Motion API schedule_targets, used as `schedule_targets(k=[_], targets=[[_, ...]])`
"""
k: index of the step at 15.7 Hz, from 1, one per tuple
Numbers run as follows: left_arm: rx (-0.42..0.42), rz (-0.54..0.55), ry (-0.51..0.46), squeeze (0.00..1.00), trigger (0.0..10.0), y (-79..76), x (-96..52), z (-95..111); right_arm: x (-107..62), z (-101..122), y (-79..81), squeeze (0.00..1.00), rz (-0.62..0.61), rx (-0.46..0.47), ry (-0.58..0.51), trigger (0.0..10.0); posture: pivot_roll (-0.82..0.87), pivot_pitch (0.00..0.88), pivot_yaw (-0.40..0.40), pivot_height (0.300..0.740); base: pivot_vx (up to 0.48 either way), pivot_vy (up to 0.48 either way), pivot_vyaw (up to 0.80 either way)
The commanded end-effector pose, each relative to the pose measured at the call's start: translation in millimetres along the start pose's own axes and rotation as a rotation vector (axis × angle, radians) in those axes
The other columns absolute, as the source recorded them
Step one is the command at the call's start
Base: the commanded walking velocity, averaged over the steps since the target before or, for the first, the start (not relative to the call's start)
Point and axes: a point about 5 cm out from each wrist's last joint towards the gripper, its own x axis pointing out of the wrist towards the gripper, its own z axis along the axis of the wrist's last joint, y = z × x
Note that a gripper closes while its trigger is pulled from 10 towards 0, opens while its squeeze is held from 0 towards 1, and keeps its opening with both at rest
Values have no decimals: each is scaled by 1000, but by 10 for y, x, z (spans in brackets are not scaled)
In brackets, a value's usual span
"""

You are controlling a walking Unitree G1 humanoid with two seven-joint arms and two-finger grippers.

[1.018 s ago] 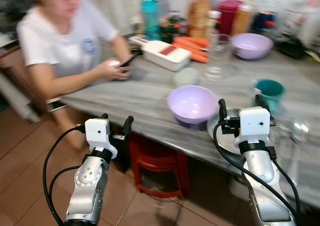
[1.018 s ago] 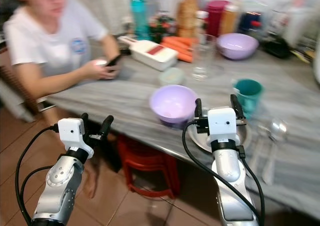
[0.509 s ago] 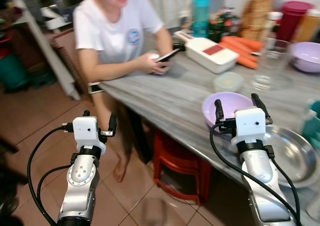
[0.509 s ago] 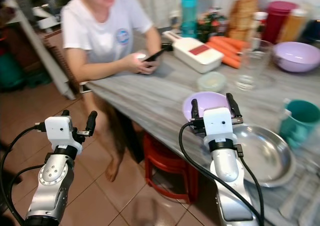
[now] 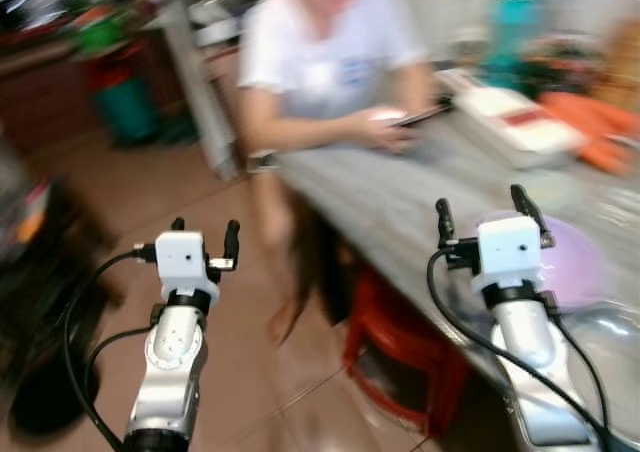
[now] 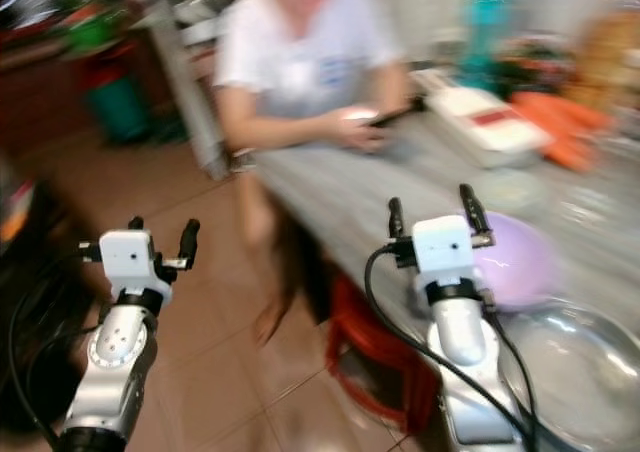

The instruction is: Setting the table

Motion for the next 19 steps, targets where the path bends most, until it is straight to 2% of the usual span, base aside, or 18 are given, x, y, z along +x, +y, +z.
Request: schedule_targets(k=[1,9,14,19], targets=[[11,26,3,0,10000,57,1,-5,3,55,55,0,28,14,-23,10000,-111,0,104,740,0,0,800],[35,89,1,0,10000,116,-34,-19,50,30,141,0,82,48,-19,10000,-63,0,65,740,0,0,750],[18,168,21,0,10000,178,-168,-89,150,-17,250,0,162,81,-1,10000,-7,0,-12,740,0,0,0],[3,152,94,0,10000,155,-176,-229,142,-150,260,0,144,131,57,10000,-16,0,4,740,0,0,0]])
